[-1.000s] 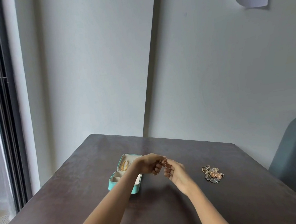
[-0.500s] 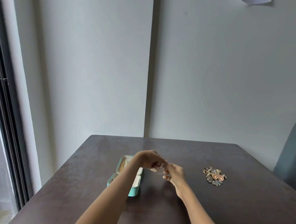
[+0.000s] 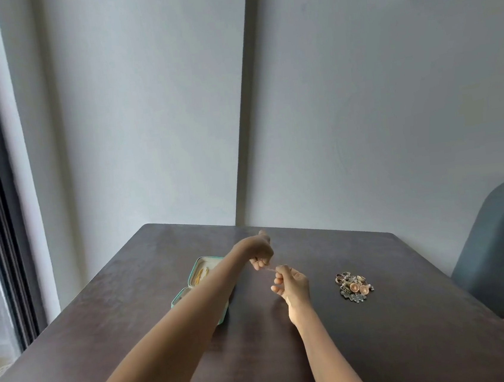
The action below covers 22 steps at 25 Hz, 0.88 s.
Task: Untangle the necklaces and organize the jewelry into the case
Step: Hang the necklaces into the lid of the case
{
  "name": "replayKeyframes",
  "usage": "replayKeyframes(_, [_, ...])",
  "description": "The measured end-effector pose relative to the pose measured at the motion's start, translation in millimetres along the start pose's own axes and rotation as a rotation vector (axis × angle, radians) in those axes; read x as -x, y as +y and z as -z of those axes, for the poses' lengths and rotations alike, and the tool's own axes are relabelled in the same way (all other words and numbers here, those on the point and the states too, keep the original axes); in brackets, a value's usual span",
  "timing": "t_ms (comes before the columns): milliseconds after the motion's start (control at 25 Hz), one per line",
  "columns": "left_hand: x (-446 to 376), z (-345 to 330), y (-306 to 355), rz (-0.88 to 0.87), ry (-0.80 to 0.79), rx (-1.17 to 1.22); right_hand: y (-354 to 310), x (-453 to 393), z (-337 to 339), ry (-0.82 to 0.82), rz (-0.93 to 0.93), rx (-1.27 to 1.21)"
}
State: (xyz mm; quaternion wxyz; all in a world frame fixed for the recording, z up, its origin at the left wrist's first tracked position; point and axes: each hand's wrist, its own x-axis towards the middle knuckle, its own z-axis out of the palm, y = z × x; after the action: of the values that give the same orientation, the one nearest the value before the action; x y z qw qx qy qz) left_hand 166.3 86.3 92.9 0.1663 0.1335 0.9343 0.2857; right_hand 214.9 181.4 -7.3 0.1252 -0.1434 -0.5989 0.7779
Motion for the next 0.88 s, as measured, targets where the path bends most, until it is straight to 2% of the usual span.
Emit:
replayKeyframes(280, [2, 7, -5, -0.145, 0.064, 0.323, -2, -5, 7, 0.059, -0.053, -0.158])
replayKeyframes(640, [-2, -15, -18, -0.296, 0.175, 0.701, 0, -4, 7, 0.073, -0.084, -0.154])
replayKeyframes(760, [0, -18, -20, -0.341, 0.22, 0.726, 1, -5, 7, 0.042, -0.087, -0.135])
replayKeyframes(880, [1, -8, -17, -0.329, 0.181, 0.615, 1, -2, 9, -0.037, -0.066, -0.073])
